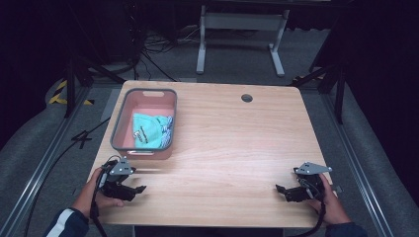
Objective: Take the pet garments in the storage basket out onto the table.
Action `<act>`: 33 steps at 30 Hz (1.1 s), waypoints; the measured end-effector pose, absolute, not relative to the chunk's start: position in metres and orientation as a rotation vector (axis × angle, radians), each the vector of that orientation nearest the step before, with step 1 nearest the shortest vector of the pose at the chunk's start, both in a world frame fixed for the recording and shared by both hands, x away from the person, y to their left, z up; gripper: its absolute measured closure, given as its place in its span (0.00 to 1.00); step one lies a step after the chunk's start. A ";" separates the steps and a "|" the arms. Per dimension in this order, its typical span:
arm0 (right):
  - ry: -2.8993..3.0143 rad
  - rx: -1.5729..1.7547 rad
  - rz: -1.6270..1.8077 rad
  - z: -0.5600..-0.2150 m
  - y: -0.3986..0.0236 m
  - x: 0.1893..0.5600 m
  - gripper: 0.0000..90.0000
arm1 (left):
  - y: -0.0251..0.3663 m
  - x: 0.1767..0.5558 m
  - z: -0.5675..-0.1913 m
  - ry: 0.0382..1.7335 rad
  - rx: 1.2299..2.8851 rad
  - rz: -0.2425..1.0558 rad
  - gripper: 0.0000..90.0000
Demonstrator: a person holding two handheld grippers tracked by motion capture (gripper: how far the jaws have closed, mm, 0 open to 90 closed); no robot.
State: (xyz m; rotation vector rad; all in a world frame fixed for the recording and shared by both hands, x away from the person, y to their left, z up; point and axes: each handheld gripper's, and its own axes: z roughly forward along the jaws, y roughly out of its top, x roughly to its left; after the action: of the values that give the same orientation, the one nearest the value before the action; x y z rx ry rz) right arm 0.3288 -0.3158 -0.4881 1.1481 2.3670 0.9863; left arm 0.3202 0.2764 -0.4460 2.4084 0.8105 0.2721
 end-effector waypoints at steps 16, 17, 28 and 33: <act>2.367 1.148 0.986 -0.488 -0.316 0.329 0.00 | 0.285 0.316 -0.386 0.798 2.333 0.400 0.33; 2.367 1.148 0.986 -0.488 -0.316 0.329 0.00 | 0.285 0.316 -0.383 0.796 2.329 0.405 0.32; 2.367 1.148 0.986 -0.488 -0.316 0.329 0.00 | 0.283 0.346 -0.351 0.792 2.330 0.474 0.30; 2.367 1.148 0.986 -0.488 -0.316 0.329 0.00 | 0.277 0.366 -0.346 0.791 2.358 0.471 0.31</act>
State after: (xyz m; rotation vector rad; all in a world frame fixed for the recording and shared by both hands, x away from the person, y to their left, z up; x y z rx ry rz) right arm 0.3288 -0.3158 -0.4881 1.1481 2.3670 0.9863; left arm 0.3661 0.2774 -0.3462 2.3582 0.7909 0.4707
